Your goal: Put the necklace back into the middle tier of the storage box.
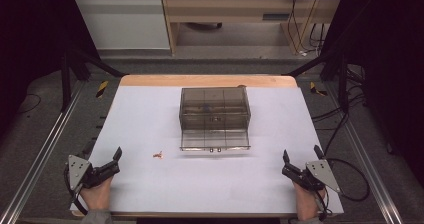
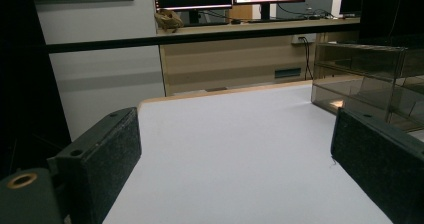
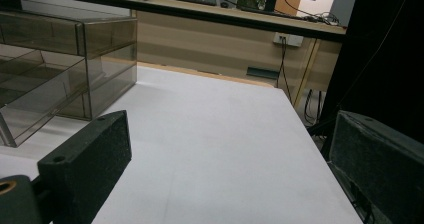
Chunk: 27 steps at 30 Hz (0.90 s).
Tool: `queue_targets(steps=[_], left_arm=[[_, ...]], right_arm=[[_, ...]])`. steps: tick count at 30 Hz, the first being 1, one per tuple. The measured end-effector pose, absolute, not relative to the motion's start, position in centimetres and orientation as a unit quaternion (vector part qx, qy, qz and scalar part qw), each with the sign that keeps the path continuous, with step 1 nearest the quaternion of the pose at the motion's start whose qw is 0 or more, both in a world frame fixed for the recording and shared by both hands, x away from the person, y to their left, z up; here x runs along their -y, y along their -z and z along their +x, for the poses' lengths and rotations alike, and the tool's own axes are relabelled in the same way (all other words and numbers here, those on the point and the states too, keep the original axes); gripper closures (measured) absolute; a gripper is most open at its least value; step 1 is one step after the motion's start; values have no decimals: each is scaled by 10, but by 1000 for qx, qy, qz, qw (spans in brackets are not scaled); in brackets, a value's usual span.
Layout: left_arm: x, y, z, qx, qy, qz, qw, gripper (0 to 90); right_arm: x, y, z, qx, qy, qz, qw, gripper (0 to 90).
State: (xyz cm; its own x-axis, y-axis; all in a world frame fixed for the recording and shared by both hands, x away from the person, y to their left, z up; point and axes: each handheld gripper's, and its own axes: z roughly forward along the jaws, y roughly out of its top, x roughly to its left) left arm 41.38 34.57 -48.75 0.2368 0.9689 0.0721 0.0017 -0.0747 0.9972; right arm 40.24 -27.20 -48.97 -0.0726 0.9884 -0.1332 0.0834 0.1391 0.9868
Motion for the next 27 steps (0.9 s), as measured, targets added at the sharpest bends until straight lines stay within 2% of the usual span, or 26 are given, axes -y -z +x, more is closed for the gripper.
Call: queue_targets(steps=[17, 27], left_arm=[[-343, 487, 414, -421, -452, 582, 529, 46], [-340, 465, 413, -403, -413, 602, 552, 91]], right_arm=[[272, 490, 403, -571, -459, 470, 493, 36], [272, 490, 403, -571, -459, 470, 492, 37]])
